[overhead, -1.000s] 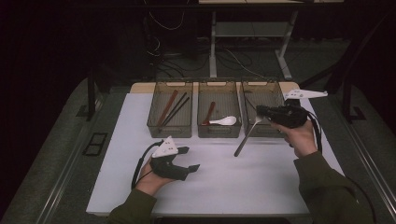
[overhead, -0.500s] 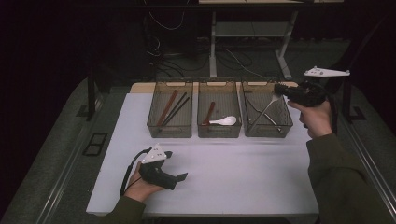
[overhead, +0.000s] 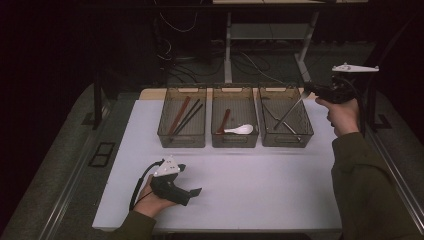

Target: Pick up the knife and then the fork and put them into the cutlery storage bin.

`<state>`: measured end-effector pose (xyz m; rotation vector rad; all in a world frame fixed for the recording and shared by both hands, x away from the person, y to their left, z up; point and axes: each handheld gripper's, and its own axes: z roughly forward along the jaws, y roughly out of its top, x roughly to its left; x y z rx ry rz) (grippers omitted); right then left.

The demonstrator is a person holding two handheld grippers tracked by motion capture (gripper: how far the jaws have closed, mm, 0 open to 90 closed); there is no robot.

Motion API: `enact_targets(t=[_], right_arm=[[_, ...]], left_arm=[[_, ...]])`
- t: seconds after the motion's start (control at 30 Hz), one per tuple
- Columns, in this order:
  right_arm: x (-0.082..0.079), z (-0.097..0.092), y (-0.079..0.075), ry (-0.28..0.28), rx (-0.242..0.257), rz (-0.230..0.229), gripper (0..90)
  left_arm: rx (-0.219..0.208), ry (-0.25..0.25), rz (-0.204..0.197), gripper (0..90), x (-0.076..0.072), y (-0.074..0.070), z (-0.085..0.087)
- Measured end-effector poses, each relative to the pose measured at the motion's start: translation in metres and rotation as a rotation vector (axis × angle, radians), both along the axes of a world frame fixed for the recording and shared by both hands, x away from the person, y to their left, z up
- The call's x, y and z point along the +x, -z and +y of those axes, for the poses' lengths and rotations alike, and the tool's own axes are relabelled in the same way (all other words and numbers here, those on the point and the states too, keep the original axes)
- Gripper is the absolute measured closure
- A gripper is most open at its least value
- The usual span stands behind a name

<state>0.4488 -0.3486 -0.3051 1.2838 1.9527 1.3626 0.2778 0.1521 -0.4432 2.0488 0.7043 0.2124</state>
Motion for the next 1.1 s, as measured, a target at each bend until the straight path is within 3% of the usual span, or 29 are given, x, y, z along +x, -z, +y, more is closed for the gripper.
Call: enact_targets(t=[0.43, 0.93, 1.1], right_arm=[[0.019, 0.013, 0.031, -0.008, -0.031, 0.081, 88.1], [0.026, 0.018, 0.066, -0.021, 0.001, 0.178, 87.3], [0.031, 0.018, 0.075, -0.004, -0.093, 0.210, 82.4]], left_arm=[[-0.002, 0.004, -0.002, 0.0, 0.000, -0.001, 0.000], [0.000, 0.013, 0.005, 0.0, -0.001, 0.000, -0.002], [-0.003, 0.017, 0.008, 0.0, -0.001, 0.000, -0.004]])
